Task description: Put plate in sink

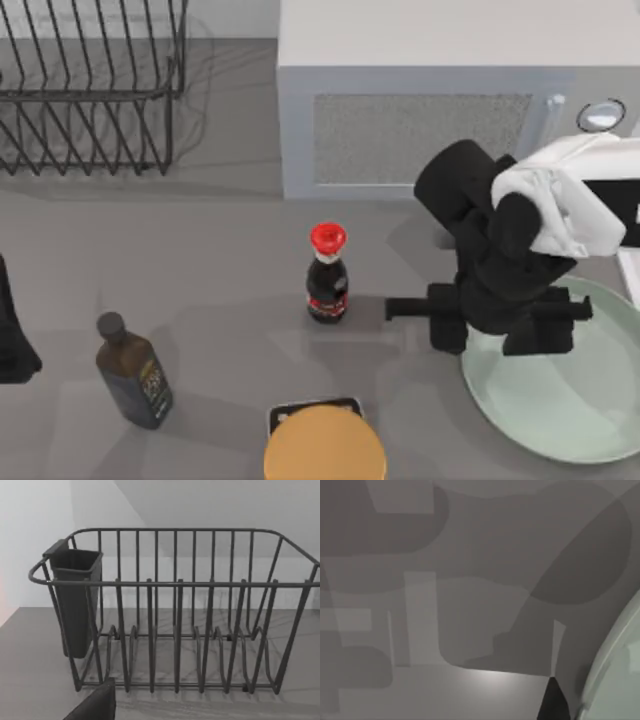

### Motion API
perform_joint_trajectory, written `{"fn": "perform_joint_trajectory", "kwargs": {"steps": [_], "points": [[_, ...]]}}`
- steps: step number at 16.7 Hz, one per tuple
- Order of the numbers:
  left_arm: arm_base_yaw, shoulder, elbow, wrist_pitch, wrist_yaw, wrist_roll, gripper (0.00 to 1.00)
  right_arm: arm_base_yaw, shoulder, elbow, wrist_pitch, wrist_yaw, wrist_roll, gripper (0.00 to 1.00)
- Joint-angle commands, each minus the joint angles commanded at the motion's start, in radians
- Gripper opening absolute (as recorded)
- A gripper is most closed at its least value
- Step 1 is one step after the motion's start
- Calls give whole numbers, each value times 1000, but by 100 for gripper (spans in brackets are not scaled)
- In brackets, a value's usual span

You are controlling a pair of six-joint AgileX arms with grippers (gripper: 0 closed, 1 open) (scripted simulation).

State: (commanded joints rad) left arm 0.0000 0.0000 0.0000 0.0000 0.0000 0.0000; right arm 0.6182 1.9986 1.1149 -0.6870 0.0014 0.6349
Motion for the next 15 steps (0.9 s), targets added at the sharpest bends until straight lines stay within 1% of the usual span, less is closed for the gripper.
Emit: {"fn": "perform_joint_trajectory", "kwargs": {"steps": [4, 5, 8, 11, 15], "points": [[0, 0, 0, 0, 0, 0, 100, 0, 0, 0, 0, 0, 0, 0], [0, 0, 0, 0, 0, 0, 100, -17, -102, 8, -6, 21, -10, 0], [0, 0, 0, 0, 0, 0, 100, -16, -98, 44, -42, 21, -9, 0], [0, 0, 0, 0, 0, 0, 100, -15, -89, 174, -173, 21, -7, 0], [0, 0, 0, 0, 0, 0, 100, -14, -85, 463, -471, 21, -6, 0]]}}
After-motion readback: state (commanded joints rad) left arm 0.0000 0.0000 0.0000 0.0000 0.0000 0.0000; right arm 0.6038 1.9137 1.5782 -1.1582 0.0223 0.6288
